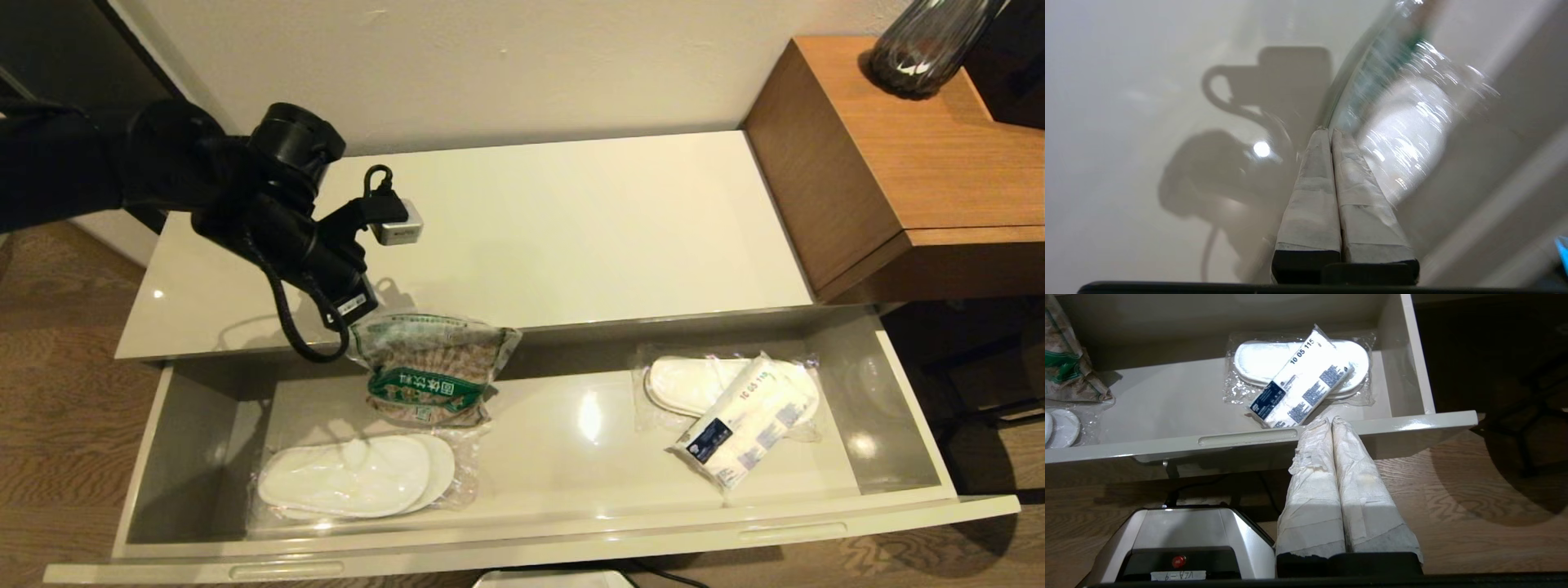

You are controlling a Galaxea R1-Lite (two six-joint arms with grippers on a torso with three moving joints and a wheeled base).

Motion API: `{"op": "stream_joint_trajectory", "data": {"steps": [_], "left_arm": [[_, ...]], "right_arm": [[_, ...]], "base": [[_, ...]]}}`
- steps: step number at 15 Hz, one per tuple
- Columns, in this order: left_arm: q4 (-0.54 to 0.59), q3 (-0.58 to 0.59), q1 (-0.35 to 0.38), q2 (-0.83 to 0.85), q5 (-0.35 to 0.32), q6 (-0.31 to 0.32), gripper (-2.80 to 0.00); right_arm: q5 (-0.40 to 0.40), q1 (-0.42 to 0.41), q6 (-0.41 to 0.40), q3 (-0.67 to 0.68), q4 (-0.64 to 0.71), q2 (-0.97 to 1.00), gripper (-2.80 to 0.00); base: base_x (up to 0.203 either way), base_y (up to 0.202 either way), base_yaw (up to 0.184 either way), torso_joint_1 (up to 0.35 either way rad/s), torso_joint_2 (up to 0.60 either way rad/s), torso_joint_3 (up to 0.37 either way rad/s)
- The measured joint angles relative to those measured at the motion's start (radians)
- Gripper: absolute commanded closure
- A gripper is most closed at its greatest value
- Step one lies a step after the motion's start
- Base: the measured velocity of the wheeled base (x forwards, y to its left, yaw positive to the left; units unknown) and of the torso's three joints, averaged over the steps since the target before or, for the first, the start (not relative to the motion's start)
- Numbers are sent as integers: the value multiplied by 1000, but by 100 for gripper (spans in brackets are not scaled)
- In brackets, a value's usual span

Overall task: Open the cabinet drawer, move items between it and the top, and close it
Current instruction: Take out the solid drinks from the drawer

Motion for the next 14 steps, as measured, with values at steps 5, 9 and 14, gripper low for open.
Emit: {"op": "stream_joint_trajectory", "data": {"steps": [5,9,14], "left_arm": [[316,48,-23,-193,-22,-23,0],[301,185,-36,-284,-17,-38,0],[165,224,-39,-265,14,-81,-280]], "right_arm": [[0,-1,0,0,0,0,0],[0,0,0,0,0,0,0],[0,-1,0,0,0,0,0]], "base": [[0,0,0,0,0,0],[0,0,0,0,0,0],[0,0,0,0,0,0]]}}
